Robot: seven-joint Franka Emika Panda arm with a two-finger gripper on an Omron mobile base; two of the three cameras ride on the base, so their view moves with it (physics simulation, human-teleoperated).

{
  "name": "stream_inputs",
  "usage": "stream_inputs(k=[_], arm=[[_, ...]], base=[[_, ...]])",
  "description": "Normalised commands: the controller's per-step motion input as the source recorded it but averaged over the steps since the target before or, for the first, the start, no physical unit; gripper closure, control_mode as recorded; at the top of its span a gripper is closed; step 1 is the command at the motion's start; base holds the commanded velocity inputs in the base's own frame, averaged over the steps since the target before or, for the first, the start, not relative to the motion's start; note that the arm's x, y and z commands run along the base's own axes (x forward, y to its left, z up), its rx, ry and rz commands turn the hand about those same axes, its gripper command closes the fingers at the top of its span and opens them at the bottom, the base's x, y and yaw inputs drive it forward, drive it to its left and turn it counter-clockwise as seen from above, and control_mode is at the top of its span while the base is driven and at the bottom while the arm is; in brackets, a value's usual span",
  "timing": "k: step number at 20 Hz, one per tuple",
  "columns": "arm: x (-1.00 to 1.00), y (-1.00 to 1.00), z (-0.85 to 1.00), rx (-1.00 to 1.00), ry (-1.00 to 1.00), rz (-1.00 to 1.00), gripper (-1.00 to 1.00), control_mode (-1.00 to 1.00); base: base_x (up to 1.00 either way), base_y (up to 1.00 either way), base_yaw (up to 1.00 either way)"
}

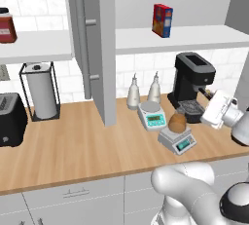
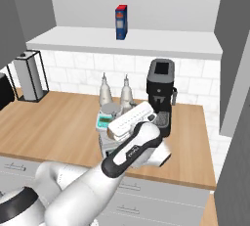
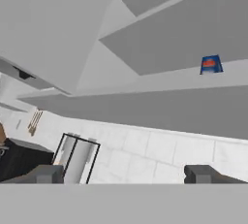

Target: Pick the honey bottle and place it on the digital scale for weighing, and close the cabinet.

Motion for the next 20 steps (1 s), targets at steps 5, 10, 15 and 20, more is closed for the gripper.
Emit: stream_inputs(k=[5, 10, 15, 20], arm=[[-0.18, -0.58, 0.42, 0.2, -0.45, -0.25, -1.0, -1.0], [-0.1, -0.68, 0.43, 0.2, -0.53, -0.22, -1.0, -1.0], [-0.09, -0.76, 0.39, 0.14, -0.4, -0.23, -1.0, -1.0], [-0.26, -0.8, 0.29, 0.01, -0.42, -0.18, -1.0, -1.0]], base=[[0.0, 0.0, 0.0], [0.0, 0.0, 0.0], [0.0, 0.0, 0.0], [0.0, 0.0, 0.0]])
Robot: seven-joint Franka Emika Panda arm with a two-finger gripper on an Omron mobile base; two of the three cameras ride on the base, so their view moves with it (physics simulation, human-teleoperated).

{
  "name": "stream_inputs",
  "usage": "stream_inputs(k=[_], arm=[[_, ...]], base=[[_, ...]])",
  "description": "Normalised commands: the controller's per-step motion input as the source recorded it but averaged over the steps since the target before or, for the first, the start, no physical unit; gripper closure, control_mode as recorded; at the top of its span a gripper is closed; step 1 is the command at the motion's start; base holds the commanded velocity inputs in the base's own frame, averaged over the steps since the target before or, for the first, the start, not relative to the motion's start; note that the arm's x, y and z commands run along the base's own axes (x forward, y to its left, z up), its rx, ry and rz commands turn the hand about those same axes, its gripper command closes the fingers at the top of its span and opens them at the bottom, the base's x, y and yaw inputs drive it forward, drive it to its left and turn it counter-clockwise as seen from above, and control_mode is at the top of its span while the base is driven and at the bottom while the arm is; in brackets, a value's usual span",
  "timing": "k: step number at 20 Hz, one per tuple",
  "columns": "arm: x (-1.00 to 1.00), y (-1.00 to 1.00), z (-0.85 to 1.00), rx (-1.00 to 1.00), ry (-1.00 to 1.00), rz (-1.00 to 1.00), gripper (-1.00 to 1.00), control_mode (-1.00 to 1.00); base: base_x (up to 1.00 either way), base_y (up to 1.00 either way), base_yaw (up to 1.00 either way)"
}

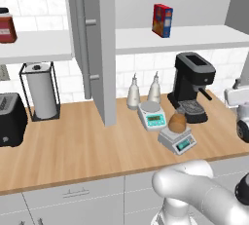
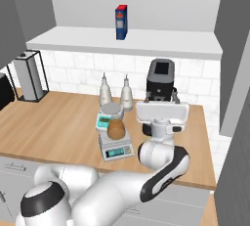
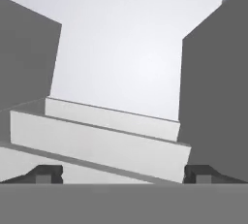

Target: Pick the honey bottle and place it on the digital scale for weighing, and close the cabinet.

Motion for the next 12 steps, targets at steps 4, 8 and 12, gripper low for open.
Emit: stream_inputs(k=[4, 8, 12], arm=[[-0.34, -0.8, 0.0, 0.0, -0.18, -0.38, -1.0, -1.0], [-0.4, -0.71, -0.05, 0.0, -0.02, -0.49, -1.0, -1.0], [-0.19, -0.53, 0.09, 0.0, 0.25, -0.46, -1.0, -1.0]], base=[[0.0, 0.0, 0.0], [0.0, 0.0, 0.0], [0.0, 0.0, 0.0]])
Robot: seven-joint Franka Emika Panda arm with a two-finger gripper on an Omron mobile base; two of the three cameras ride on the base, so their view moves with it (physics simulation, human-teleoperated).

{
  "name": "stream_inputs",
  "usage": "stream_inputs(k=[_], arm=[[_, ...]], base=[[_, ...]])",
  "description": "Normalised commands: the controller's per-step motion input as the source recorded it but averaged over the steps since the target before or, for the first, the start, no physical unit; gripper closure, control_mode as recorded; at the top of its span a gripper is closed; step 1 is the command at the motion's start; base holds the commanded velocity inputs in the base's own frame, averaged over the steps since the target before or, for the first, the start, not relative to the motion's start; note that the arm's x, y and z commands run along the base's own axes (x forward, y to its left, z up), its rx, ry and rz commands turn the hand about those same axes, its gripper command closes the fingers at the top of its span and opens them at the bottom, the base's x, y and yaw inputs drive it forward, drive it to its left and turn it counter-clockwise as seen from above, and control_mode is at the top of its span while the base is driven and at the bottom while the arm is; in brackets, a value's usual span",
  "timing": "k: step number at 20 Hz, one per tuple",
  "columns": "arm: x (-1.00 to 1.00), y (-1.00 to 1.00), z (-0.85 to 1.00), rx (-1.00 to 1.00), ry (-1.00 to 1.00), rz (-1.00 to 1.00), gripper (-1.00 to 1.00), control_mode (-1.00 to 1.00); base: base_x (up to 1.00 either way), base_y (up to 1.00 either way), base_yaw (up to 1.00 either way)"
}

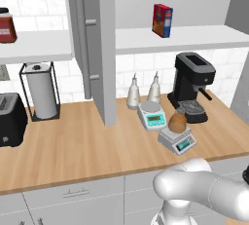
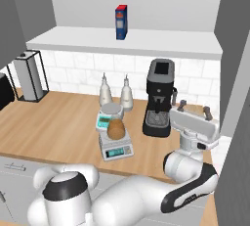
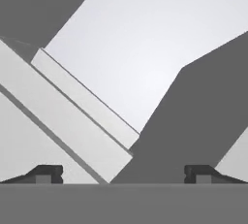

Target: Pick the honey bottle and place it on the digital scale for weighing, and close the cabinet.

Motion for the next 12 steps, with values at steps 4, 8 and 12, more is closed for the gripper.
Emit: stream_inputs(k=[4, 8, 12], arm=[[-0.08, -0.46, 0.0, 0.0, 0.2, -0.37, -1.0, -1.0], [0.0, -0.18, -0.02, 0.0, 0.13, -0.34, -1.0, -1.0], [0.02, -0.29, 0.0, 0.0, 0.09, -0.24, -1.0, -1.0]], base=[[0.0, 0.0, 0.0], [0.0, 0.0, 0.0], [0.0, 0.0, 0.0]])
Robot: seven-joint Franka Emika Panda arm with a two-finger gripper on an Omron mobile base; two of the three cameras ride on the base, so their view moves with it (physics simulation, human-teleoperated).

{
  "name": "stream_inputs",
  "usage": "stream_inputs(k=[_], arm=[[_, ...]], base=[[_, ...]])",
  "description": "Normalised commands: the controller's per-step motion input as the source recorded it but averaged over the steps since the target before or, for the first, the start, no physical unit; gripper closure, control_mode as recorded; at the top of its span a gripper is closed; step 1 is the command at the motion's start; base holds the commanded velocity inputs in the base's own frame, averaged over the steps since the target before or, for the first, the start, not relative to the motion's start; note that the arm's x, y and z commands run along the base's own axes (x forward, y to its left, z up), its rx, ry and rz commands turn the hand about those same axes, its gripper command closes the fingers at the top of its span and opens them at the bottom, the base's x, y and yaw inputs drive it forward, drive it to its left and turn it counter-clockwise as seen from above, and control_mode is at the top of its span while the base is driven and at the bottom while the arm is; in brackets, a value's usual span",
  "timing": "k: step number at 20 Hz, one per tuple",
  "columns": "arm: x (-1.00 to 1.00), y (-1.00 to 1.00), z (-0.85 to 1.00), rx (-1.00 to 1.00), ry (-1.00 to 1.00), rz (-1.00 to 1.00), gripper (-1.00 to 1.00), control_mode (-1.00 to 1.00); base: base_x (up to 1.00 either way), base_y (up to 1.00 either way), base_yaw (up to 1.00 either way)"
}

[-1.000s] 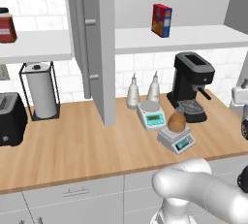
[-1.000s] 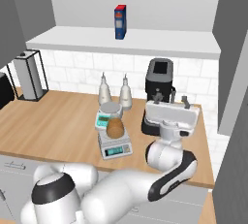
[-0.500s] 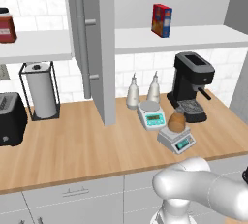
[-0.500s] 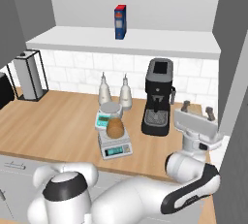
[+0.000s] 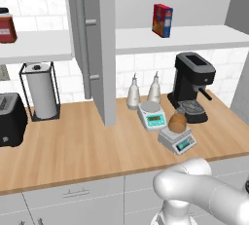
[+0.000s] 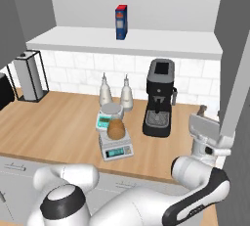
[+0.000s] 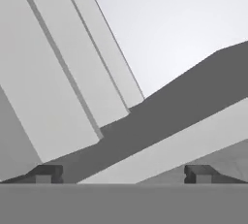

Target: Pick the honey bottle and place it on the digital scale for weighing, and close the cabinet.

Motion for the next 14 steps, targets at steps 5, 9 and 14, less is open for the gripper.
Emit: stream_inputs(k=[5, 9, 14], arm=[[0.0, -0.48, 0.0, 0.0, 0.11, -0.19, -1.0, -1.0], [0.0, -0.59, 0.0, 0.01, 0.1, -0.18, -1.0, -1.0], [-0.01, -0.42, 0.0, 0.0, 0.07, -0.17, -1.0, -1.0]], base=[[0.0, 0.0, 0.0], [0.0, 0.0, 0.0], [0.0, 0.0, 0.0]])
